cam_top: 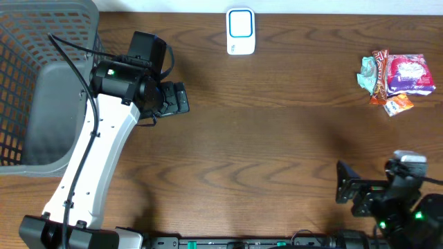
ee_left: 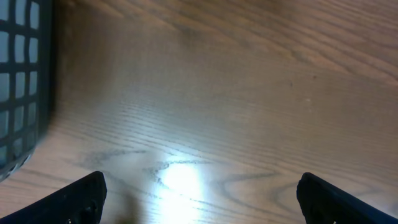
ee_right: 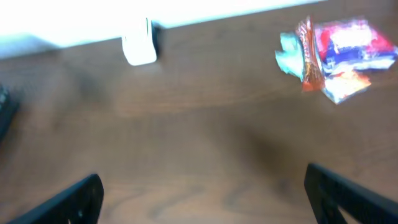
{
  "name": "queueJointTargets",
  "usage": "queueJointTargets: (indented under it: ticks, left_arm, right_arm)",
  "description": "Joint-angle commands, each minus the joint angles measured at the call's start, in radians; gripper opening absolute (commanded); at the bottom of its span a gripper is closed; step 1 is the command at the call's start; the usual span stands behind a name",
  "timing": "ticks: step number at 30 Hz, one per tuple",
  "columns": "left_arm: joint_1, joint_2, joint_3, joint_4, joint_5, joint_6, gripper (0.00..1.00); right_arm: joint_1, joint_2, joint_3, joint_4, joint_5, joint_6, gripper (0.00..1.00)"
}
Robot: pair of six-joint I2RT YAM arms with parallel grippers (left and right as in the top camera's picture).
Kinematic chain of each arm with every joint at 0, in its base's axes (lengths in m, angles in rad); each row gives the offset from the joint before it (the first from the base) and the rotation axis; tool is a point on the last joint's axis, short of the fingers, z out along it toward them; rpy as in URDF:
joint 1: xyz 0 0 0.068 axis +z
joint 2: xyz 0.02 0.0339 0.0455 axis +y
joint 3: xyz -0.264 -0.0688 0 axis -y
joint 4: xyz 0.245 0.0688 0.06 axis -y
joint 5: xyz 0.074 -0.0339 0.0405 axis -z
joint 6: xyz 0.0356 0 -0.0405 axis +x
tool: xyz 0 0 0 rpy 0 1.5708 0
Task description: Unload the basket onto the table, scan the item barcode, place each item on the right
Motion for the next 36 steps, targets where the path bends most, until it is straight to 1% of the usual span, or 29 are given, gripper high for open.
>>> queueJointTargets:
  ticks: [1, 3, 8, 9, 12, 18, 25, 30, 36]
  left_arm:
    - [0.0, 0.006, -0.005, -0.003, -0.01, 0.009, 0.98]
    - [0.0, 0.006, -0.005, -0.003, -0.01, 0.01, 0.98]
    - [0.0, 0.006, -0.005, -0.003, -0.01, 0.01, 0.98]
    - [0.0, 0.006, -0.005, -0.003, -0.01, 0.009, 0.98]
    - [0.0, 0.006, -0.005, -0.003, -0.01, 0.01, 0.98]
    - [0.0, 0.006, -0.005, -0.003, -0.01, 0.009, 0.98]
    - [0.0, 0.006, -0.005, -0.003, -0.01, 0.01, 0.98]
    - [0.0, 0.006, -0.005, -0.003, -0.01, 0.01, 0.98]
    - [0.0, 0.006, -0.005, -0.003, -0.01, 0.01, 0.98]
  right_arm:
    - [0.014, -0.075, -0.163, 0.117, -0.033, -0.008, 0.99]
    - [0.045, -0.108, -0.298, 0.261, -0.039, -0.008, 0.99]
    - [0.104, -0.152, -0.51, 0.518, -0.039, -0.008, 0.99]
    - [0.115, -0.177, -0.585, 0.61, -0.039, -0.008, 0.99]
    - [0.119, -0.225, -0.676, 0.709, -0.039, -0.008, 0.99]
    - [0.119, -0.32, -0.795, 0.823, -0.024, -0.007, 0.99]
    - [0.119, -0.398, -0.906, 0.909, 0.04, 0.026, 0.99]
    - [0.119, -0.415, -0.987, 1.021, 0.04, 0.022, 0.99]
    - [0.093, -0.415, -0.986, 1.017, 0.043, -0.011, 0.99]
